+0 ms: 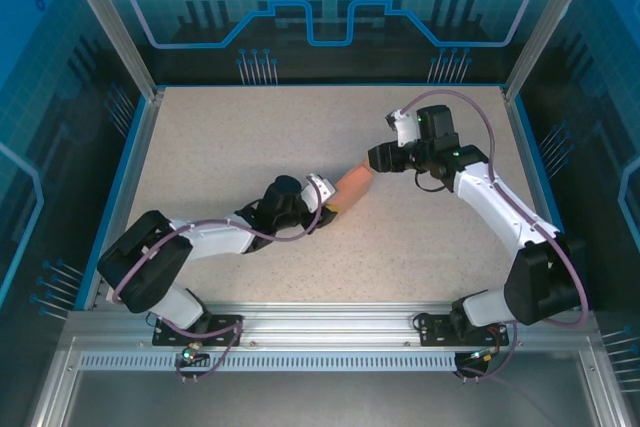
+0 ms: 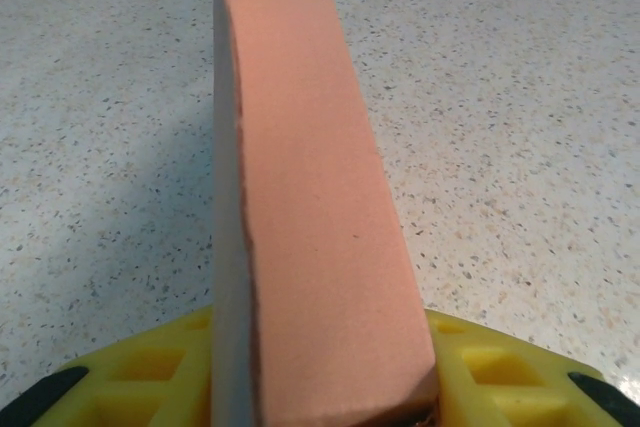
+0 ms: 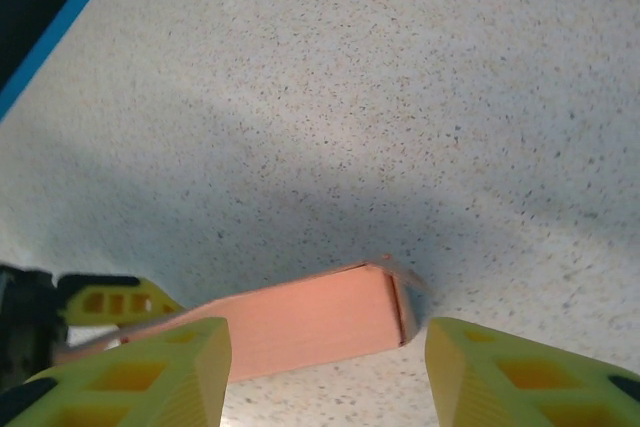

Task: Fold the paper box

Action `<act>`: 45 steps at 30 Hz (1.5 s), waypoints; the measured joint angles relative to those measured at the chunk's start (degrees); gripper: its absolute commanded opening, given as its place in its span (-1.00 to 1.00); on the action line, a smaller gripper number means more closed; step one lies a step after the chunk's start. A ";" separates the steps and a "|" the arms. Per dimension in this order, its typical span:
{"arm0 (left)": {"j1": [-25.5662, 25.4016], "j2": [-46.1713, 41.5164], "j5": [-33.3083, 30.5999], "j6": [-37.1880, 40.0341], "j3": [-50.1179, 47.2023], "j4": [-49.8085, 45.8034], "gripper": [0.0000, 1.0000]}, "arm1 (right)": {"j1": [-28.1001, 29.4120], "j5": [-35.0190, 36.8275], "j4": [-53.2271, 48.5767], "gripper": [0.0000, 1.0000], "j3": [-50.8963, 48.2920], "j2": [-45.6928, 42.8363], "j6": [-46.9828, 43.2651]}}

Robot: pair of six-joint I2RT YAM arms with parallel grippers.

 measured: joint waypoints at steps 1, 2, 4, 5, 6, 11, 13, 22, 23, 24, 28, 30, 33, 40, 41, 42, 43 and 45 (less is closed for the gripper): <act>0.92 -0.33 1.44 0.48 0.17 -0.76 -0.31 | -0.15 -0.31 0.00 0.08 0.00 0.04 -2.56; 2.03 -0.61 3.15 0.81 0.39 -1.53 -0.31 | -0.22 -0.68 0.02 0.08 0.00 0.04 -5.20; 3.78 -0.81 5.84 1.57 0.68 -2.45 -0.31 | -0.26 -1.31 0.00 0.07 0.00 0.13 -10.58; 4.44 -0.83 6.97 2.05 0.72 -2.75 -0.31 | -0.26 -1.40 0.02 0.06 0.00 0.31 -13.38; 4.96 -0.83 8.04 2.45 0.72 -3.10 -0.31 | -0.28 -1.51 -0.04 0.05 0.07 0.63 -16.06; 6.12 -0.83 12.17 3.80 0.70 -3.58 -0.31 | -0.57 -1.70 -2.25 0.00 1.84 4.70 -27.61; 6.84 -0.81 13.46 4.00 0.70 -3.56 -0.31 | -0.68 -1.75 -3.32 -0.01 2.80 6.62 -31.43; 8.13 -0.81 15.78 4.57 0.70 -3.54 -0.30 | -1.01 -4.00 -5.18 -0.20 3.32 10.86 -41.53; 8.13 -0.81 16.00 4.70 0.70 -3.54 -0.30 | -1.05 -4.31 -5.14 -0.23 3.52 11.34 -42.10; 8.13 -0.81 16.09 4.74 0.70 -3.54 -0.30 | -1.05 -4.35 -5.20 -0.26 3.80 11.78 -42.42; 8.13 -0.81 16.15 4.90 0.70 -3.54 -0.30 | -1.05 -4.57 -5.60 -0.40 5.25 13.22 -43.58; 8.13 -0.81 16.17 4.90 0.70 -3.54 -0.30 | -1.03 -4.76 -5.84 -0.48 5.99 13.57 -44.04; 8.13 -0.81 16.17 4.90 0.70 -3.54 -0.29 | -0.83 -4.79 -6.21 -0.56 6.86 13.90 -44.52; 8.13 -0.81 16.15 4.90 0.70 -3.56 -0.28 | -0.07 -4.52 -7.04 -0.71 7.43 14.99 -44.92; 8.13 -0.81 16.17 4.87 0.70 -3.58 -0.28 | 0.09 -4.44 -7.21 -0.72 7.43 15.19 -44.92; 8.13 -0.81 16.15 4.87 0.70 -3.58 -0.28 | 0.20 -4.33 -7.34 -0.74 7.43 15.32 -44.92; 8.13 -0.81 16.15 4.87 0.70 -3.61 -0.28 | 0.26 -4.28 -7.34 -0.76 7.43 15.41 -44.92; 8.13 -0.81 16.15 4.87 0.70 -3.65 -0.28 | 0.33 -4.24 -7.28 -0.82 7.43 15.45 -44.87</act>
